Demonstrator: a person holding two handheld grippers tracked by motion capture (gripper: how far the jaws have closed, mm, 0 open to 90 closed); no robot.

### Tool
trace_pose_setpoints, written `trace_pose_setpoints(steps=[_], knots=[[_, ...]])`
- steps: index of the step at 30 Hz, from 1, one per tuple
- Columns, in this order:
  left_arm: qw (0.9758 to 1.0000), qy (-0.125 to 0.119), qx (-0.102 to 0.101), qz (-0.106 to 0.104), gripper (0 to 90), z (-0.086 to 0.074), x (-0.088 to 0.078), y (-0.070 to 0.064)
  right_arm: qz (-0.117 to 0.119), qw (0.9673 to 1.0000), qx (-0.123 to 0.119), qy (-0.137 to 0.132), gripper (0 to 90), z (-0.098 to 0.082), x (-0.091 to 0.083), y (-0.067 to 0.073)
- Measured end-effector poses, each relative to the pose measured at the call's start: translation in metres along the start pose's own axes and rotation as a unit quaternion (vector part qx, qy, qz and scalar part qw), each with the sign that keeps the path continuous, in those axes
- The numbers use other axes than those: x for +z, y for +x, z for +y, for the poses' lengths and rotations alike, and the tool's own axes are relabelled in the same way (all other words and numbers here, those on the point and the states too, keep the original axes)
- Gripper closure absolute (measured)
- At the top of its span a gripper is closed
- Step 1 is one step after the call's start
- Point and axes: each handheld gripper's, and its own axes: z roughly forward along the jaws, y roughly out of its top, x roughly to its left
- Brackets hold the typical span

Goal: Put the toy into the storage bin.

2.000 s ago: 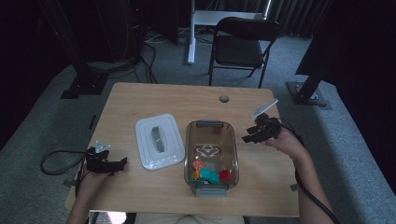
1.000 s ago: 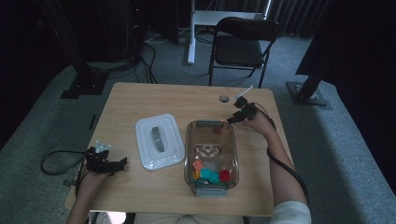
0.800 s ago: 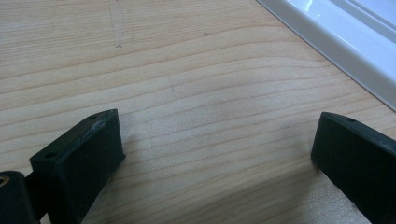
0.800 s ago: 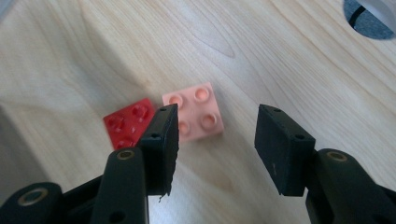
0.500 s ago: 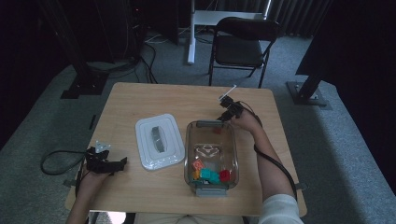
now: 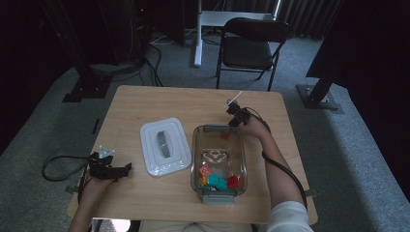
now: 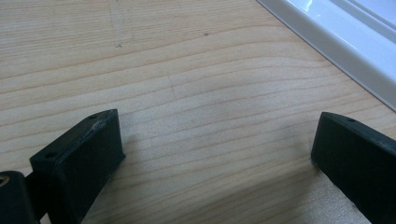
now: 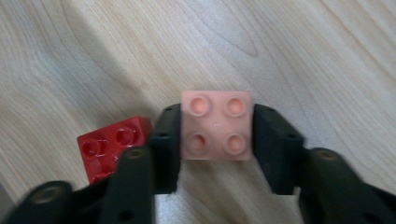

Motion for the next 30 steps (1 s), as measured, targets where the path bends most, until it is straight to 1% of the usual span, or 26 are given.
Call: trace_pose_setpoints(steps=[1,2,3,5,10,13,17,21,22,25,26,28,30], knots=[[1.0,0.0,0.0,0.0,2.7,0.0,0.0,0.0,-0.005,1.0,-0.005,-0.001,58.2,0.0,0.0,0.001],[1.0,0.0,0.0,0.0,2.7,0.0,0.0,0.0,-0.006,1.0,-0.005,0.003,58.8,-0.001,-0.001,0.001],[1.0,0.0,0.0,0.0,2.7,0.0,0.0,0.0,-0.007,0.9999,-0.011,0.007,58.8,-0.001,-0.002,0.001],[1.0,0.0,0.0,0.0,2.7,0.0,0.0,0.0,-0.002,0.9998,-0.015,0.01,58.8,-0.002,-0.005,0.002],[1.0,0.0,0.0,0.0,2.7,0.0,0.0,0.0,0.007,0.9999,-0.012,0.002,58.9,-0.01,-0.018,0.001],[1.0,0.0,0.0,0.0,2.7,0.0,0.0,0.0,0.008,0.9999,-0.01,0.001,58.8,-0.016,-0.024,0.002],[1.0,0.0,0.0,0.0,2.7,0.0,0.0,0.0,0.005,0.9999,-0.016,0.002,58.8,-0.024,-0.033,0.006],[1.0,0.0,0.0,0.0,2.7,0.0,0.0,0.0,0.005,0.9998,-0.017,-0.002,58.8,-0.032,-0.042,0.01],[1.0,0.0,0.0,0.0,2.7,0.0,0.0,0.0,0.004,0.9998,-0.021,-0.002,58.8,-0.034,-0.044,0.011],[1.0,0.0,0.0,0.0,2.7,0.0,0.0,0.0,0.004,0.9998,-0.021,-0.003,58.8,-0.039,-0.047,0.013],[1.0,0.0,0.0,0.0,2.7,0.0,0.0,0.0,0.001,0.9999,-0.016,-0.005,58.8,-0.044,-0.051,0.013],[1.0,0.0,-0.001,0.0,2.7,0.0,0.0,0.0,0.004,0.9999,-0.013,-0.007,58.8,-0.048,-0.054,0.013],[1.0,0.0,0.0,0.0,2.7,0.0,0.0,0.0,0.0,0.9999,-0.01,-0.009,58.8,-0.052,-0.057,0.013]])
